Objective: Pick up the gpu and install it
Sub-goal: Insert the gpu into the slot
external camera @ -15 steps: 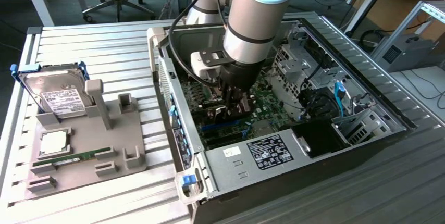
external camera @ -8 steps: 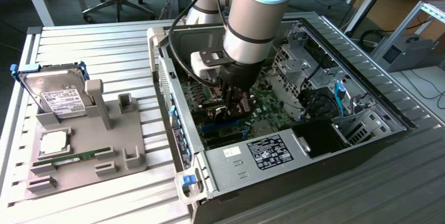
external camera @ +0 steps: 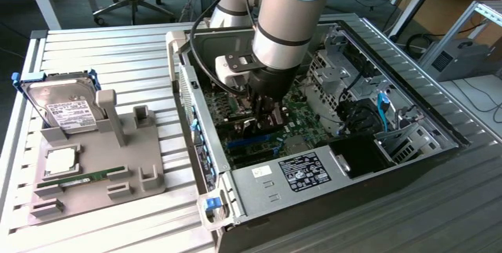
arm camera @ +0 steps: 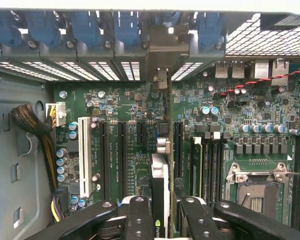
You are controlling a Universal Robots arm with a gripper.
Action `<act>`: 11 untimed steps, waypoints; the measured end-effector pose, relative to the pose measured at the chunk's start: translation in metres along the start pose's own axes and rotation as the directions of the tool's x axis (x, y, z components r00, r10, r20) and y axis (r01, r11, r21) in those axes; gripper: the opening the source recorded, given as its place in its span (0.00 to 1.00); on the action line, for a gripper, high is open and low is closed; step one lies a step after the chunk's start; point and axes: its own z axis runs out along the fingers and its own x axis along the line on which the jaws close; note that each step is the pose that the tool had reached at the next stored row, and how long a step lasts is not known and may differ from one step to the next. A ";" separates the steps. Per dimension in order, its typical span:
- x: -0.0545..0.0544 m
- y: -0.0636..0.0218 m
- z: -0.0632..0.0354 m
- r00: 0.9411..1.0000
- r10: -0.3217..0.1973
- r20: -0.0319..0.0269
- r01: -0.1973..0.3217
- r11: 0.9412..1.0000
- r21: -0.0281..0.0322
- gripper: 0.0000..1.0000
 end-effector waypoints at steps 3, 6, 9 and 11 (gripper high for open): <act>0.000 0.0000 -0.0001 1.000 0.000 0.000 0.000 1.000 0.000 0.27; 0.000 -0.0007 -0.0002 1.000 0.000 0.000 0.000 1.000 0.000 0.27; 0.001 -0.0011 -0.0001 1.000 0.000 0.000 0.000 1.000 0.000 0.27; 0.001 -0.0012 -0.0002 1.000 0.001 0.000 -0.001 1.000 0.000 0.27</act>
